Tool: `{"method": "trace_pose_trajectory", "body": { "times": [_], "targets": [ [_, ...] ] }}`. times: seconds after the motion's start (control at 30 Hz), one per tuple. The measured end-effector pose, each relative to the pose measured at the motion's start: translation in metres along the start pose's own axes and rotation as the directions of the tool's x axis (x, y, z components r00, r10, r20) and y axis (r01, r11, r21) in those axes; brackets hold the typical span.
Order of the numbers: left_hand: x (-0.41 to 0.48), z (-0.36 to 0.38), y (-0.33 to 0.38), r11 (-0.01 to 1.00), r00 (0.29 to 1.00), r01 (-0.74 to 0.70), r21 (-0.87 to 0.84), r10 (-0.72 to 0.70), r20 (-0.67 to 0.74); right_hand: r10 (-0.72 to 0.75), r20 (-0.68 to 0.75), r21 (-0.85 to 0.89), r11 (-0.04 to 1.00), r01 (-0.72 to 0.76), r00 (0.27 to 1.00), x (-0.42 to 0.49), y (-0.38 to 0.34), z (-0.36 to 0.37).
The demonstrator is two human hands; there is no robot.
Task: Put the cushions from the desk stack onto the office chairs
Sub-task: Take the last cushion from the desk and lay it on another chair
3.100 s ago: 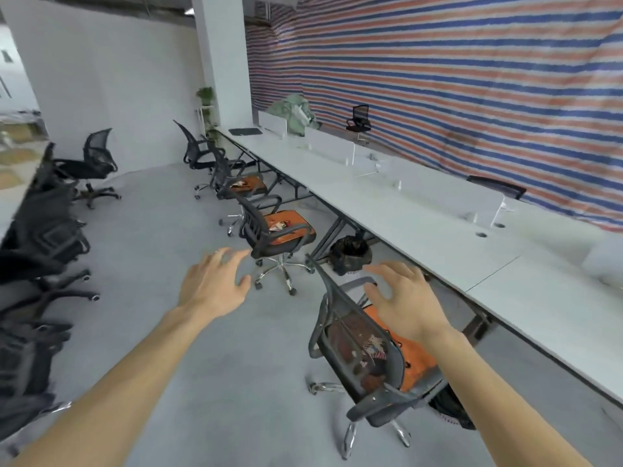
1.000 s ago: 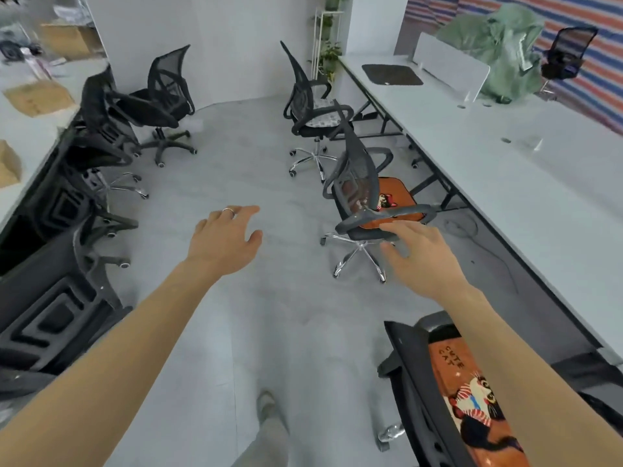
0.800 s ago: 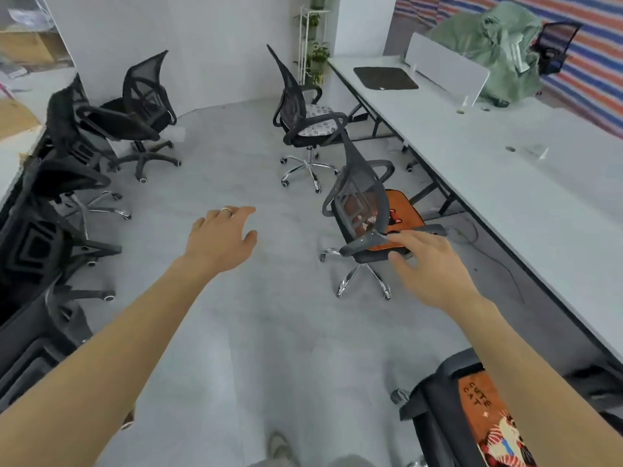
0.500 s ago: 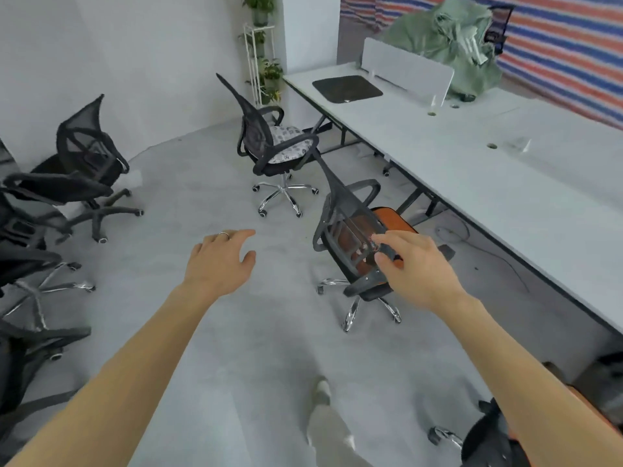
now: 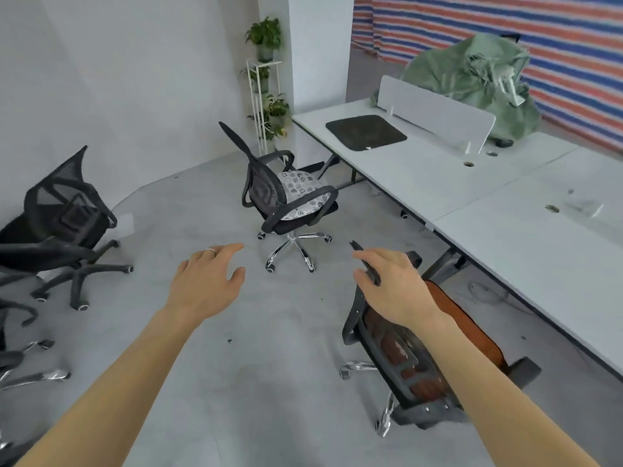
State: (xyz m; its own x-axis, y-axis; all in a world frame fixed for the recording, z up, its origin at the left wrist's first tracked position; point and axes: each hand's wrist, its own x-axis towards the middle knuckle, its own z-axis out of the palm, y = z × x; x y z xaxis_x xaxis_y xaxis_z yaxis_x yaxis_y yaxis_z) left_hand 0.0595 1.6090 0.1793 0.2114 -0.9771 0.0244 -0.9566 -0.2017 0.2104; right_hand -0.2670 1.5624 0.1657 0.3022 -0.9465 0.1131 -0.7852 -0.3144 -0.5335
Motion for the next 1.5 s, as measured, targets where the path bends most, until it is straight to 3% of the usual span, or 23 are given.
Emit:
{"method": "trace_pose_trajectory", "body": {
  "times": [0.23, 0.53, 0.73, 0.9, 1.3, 1.5],
  "targets": [
    [0.185, 0.015, -0.055, 0.999, 0.998, -0.053, 0.012, 0.052, 0.025, 0.064, -0.029, -0.073, 0.995, -0.066, 0.998, 0.166, -0.008, 0.032],
    [0.408, 0.013, -0.051, 0.956, 0.951, -0.293, -0.015, 0.293, 0.099, 0.278, -0.135, -0.09, 0.952, -0.291, 0.951, 0.303, -0.016, 0.035],
    [0.535, 0.032, 0.016, 0.856, 0.847, -0.517, -0.006, 0.512, 0.145, 0.443, -0.239, -0.057, 0.882, -0.468, 0.864, 0.37, 0.026, 0.017],
    [0.604, 0.059, 0.072, 0.79, 0.78, -0.613, -0.017, 0.609, 0.143, 0.518, -0.265, -0.007, 0.842, -0.539, 0.813, 0.421, 0.071, 0.014],
    [0.799, 0.119, 0.2, 0.738, 0.721, -0.675, 0.001, 0.66, 0.212, 0.649, -0.238, 0.041, 0.75, -0.66, 0.723, 0.598, 0.216, -0.005],
    [0.896, 0.216, 0.257, 0.746, 0.684, -0.665, -0.019, 0.62, 0.386, 0.754, -0.101, -0.004, 0.652, -0.758, 0.649, 0.668, 0.313, 0.03]
  ]
}}
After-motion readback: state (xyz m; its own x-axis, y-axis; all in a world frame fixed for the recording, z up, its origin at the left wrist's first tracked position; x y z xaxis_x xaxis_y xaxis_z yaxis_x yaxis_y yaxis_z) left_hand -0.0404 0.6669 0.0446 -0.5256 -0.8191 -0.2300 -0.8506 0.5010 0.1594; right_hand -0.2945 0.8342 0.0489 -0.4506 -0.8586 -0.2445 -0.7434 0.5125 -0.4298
